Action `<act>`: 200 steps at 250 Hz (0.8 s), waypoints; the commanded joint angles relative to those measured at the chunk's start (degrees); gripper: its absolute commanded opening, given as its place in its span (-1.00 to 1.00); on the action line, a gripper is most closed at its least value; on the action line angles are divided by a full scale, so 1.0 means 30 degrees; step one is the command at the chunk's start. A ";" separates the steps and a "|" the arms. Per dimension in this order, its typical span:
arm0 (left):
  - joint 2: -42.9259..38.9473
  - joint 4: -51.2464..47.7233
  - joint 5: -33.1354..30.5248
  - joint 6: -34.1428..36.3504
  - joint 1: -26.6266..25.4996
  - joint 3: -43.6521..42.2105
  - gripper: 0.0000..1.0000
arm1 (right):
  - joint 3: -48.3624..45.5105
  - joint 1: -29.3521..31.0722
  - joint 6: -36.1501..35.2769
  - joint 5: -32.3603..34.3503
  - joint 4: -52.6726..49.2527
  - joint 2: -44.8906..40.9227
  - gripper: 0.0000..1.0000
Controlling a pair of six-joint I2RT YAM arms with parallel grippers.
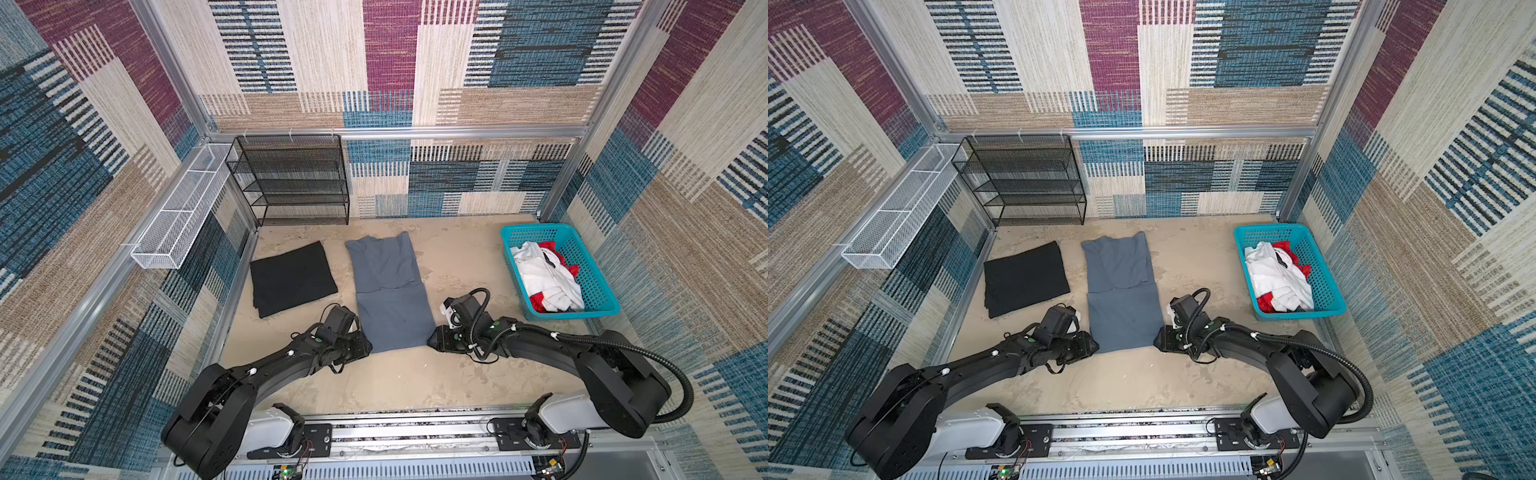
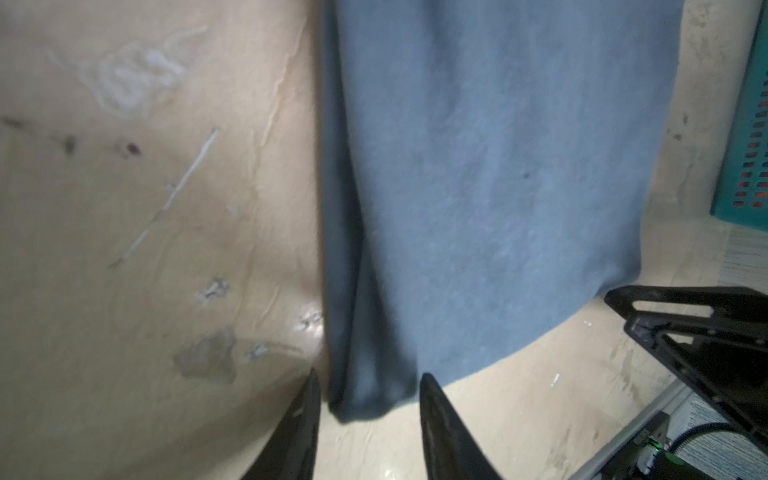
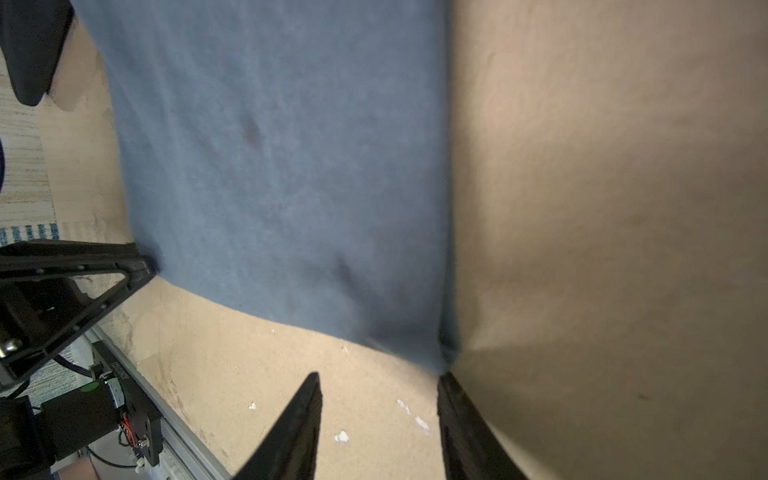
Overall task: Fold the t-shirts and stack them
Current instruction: 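Lift the near edge with both grippers and fold it away from the robot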
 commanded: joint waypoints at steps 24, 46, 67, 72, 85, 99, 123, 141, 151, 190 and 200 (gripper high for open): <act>0.1240 -0.1582 -0.0597 -0.0317 -0.0147 0.0521 -0.53 | -0.0542 -0.0630 -0.0398 -0.0087 0.0429 -0.0284 0.01; 0.1249 -0.1898 -0.0675 -0.0380 -0.0156 0.0567 -0.80 | -0.0612 -0.0682 -0.0477 -0.0324 0.0819 0.0082 0.02; 0.1100 -0.1944 -0.0714 -0.0456 -0.0175 0.0479 -0.86 | -0.0624 -0.0719 -0.0487 -0.0730 0.1422 0.0537 0.02; 0.1062 -0.1979 -0.0743 -0.0442 -0.0173 0.0481 -0.86 | -0.0598 -0.0719 -0.0482 -0.0786 0.1546 0.0646 0.01; 0.1017 -0.2074 -0.0802 -0.0460 -0.0172 0.0501 -0.86 | -0.0497 -0.0719 -0.0486 -0.0834 0.1718 0.0941 -0.01; 0.1033 -0.2075 -0.0781 -0.0430 -0.0176 0.0494 -0.86 | -0.0386 -0.0719 -0.0524 -0.0948 0.1807 0.1166 -0.06; 0.1139 -0.2045 -0.0723 -0.0413 -0.0172 0.0523 -0.86 | -0.0189 -0.0719 -0.0563 -0.1175 0.1748 0.1345 -0.16; 0.1198 -0.2046 -0.0714 -0.0412 -0.0176 0.0589 -0.85 | -0.0076 -0.0719 -0.0659 -0.1316 0.1553 0.1481 -0.22; 0.1183 -0.1969 -0.0696 -0.0435 -0.0172 0.0540 -0.85 | -0.0029 -0.0719 -0.0733 -0.1378 0.1483 0.1566 -0.27; 0.1242 -0.1782 -0.0665 -0.0504 -0.0161 0.0406 -0.85 | -0.0080 -0.0719 -0.0817 -0.1566 0.1807 0.1880 -0.60; 0.1227 -0.1815 -0.0636 -0.0530 -0.0174 0.0406 -0.85 | -0.0107 -0.0719 -0.0799 -0.1648 0.1943 0.1947 -0.73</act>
